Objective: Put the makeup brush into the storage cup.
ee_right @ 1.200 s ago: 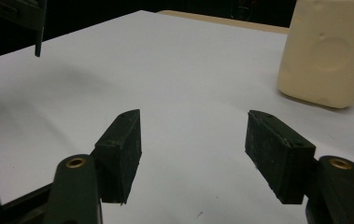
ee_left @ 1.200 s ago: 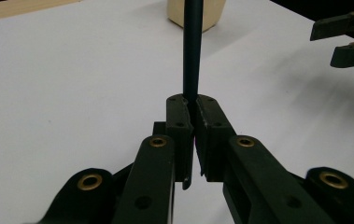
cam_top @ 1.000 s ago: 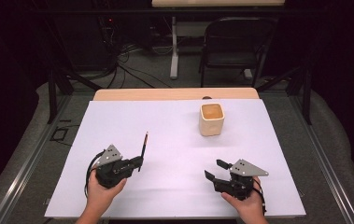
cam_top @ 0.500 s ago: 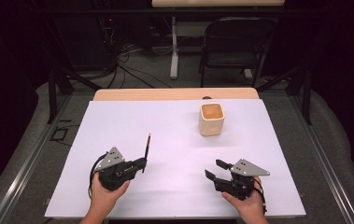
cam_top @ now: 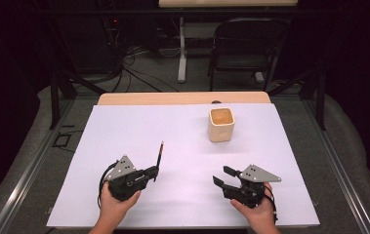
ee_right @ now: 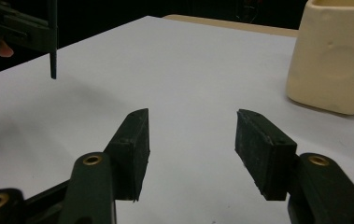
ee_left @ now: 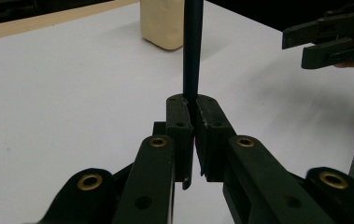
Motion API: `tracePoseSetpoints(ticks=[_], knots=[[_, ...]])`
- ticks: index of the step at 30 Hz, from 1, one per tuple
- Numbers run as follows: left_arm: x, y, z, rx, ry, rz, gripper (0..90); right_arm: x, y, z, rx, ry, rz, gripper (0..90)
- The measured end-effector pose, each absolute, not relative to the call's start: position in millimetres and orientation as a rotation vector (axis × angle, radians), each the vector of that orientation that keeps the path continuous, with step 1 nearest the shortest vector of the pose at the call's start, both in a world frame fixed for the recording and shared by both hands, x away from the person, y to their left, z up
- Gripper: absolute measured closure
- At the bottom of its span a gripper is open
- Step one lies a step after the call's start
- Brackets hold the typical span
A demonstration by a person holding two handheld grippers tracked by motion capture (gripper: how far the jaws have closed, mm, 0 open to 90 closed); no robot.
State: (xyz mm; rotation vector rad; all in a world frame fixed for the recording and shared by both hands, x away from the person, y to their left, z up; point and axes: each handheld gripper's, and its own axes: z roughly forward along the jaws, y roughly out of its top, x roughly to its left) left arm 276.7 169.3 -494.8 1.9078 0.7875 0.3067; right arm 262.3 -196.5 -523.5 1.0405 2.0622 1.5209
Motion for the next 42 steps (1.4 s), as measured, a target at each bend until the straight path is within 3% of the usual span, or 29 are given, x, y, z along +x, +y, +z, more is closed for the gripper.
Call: tracePoseSetpoints(ticks=[42], knots=[[275.8, 162.1, -497.6, 1.870, 0.778, 0.287, 84.3, 298.7, -136.3, -473.9, 0.989, 2.149, 1.687, 54.1]])
